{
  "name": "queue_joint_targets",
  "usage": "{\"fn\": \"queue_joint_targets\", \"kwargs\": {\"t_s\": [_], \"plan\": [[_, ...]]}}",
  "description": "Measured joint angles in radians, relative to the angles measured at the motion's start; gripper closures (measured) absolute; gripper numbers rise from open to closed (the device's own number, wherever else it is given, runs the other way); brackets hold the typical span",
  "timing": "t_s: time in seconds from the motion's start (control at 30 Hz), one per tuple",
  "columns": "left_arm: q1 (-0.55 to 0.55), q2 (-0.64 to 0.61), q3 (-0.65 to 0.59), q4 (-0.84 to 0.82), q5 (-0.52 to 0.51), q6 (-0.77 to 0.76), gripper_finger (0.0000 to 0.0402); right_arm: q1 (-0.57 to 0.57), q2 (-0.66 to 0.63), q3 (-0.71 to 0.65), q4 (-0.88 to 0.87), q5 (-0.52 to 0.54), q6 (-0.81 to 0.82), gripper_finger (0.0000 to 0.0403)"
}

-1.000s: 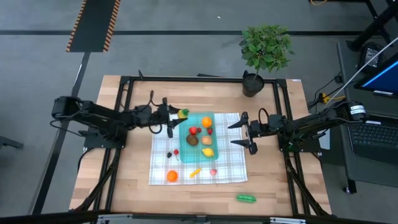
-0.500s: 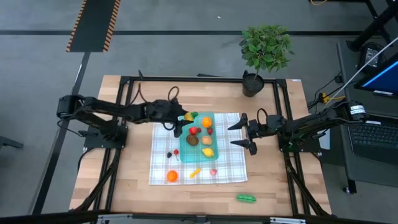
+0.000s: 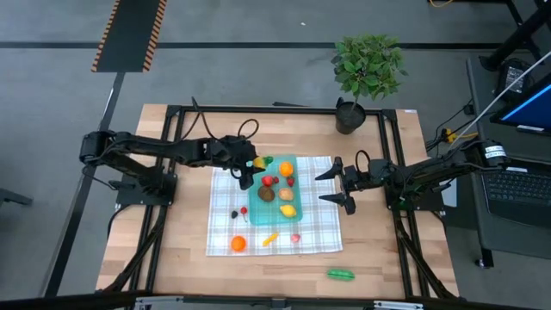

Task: Pick and placing Produce into tupperware
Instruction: Put the pineapple into the blue bin

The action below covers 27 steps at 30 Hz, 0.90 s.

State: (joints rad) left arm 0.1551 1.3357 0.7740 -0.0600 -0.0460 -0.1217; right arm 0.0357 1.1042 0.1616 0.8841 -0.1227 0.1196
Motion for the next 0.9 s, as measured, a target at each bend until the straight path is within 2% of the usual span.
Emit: {"fn": "queue_joint_targets", "kwargs": {"t_s": [0.5, 0.8, 0.9], "plan": [[0.030, 0.221, 0.000, 0.073, 0.005, 0.011, 0.0237, 0.000, 0.000, 0.000, -0.007, 0.000, 0.000, 0.0088], [0.050, 0.243, -0.001, 0.063, 0.007, 0.023, 0.0235, 0.000, 0.000, 0.000, -0.025, 0.000, 0.000, 0.0088], [0.050, 0.243, -0.001, 0.040, 0.007, 0.023, 0.0222, 0.000, 0.000, 0.000, -0.027, 0.000, 0.000, 0.0088]]}}
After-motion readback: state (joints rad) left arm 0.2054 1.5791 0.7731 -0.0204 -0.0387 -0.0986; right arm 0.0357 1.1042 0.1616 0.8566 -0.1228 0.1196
